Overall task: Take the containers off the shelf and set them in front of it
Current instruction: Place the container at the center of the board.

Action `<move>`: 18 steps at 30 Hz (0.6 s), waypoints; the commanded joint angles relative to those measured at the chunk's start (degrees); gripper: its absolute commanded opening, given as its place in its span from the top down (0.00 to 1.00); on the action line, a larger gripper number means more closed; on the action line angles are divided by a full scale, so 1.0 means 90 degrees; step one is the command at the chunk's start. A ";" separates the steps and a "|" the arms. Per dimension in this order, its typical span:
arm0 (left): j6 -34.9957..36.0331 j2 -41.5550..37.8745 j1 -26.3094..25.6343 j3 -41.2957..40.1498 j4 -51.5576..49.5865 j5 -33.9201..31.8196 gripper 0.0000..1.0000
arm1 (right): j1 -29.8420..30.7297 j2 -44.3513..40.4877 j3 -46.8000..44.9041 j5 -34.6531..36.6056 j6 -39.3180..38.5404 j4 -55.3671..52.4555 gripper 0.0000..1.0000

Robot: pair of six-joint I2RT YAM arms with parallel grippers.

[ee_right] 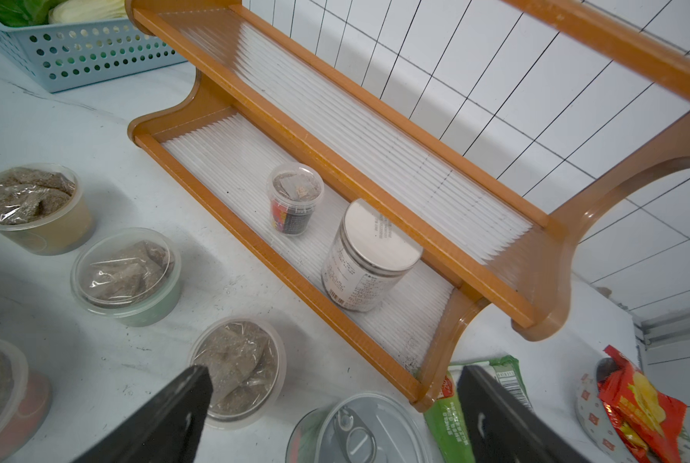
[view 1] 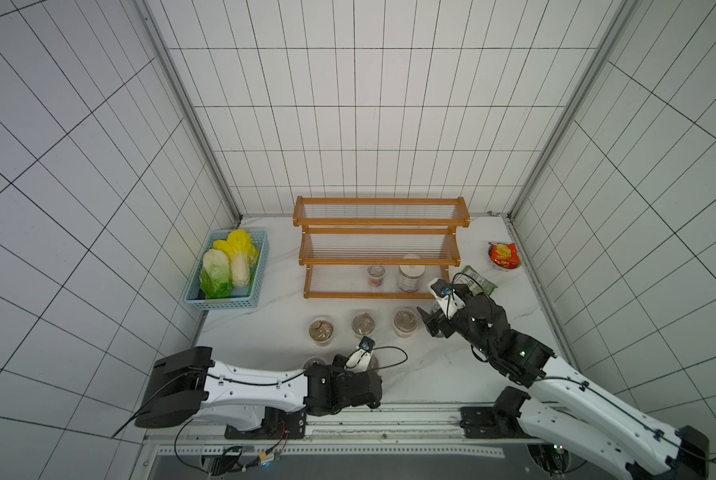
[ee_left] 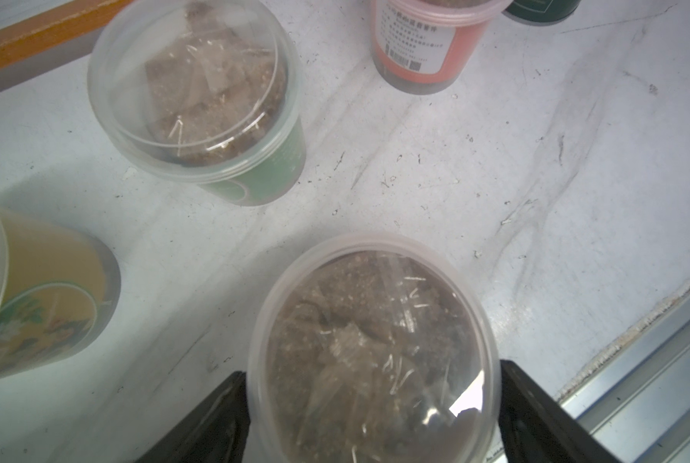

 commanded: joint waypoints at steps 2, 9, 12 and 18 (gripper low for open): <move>0.0005 -0.0238 -0.0033 0.0065 -0.0222 0.0015 0.07 | -0.0066 0.0543 0.0434 -0.0633 0.0657 0.0409 0.01; -0.0043 -0.0680 -0.0026 0.0289 -0.0838 -0.0075 0.03 | -0.0064 0.1927 0.0995 -0.1087 0.1652 0.1195 0.01; -0.0238 -0.0914 -0.0026 0.0505 -0.1431 -0.0007 0.02 | -0.0013 0.2610 0.1318 -0.1065 0.2126 0.1426 0.01; -0.0550 -0.1422 -0.0028 0.0748 -0.2101 -0.0170 0.02 | 0.0415 0.3683 0.1816 -0.0329 0.2545 0.1729 0.01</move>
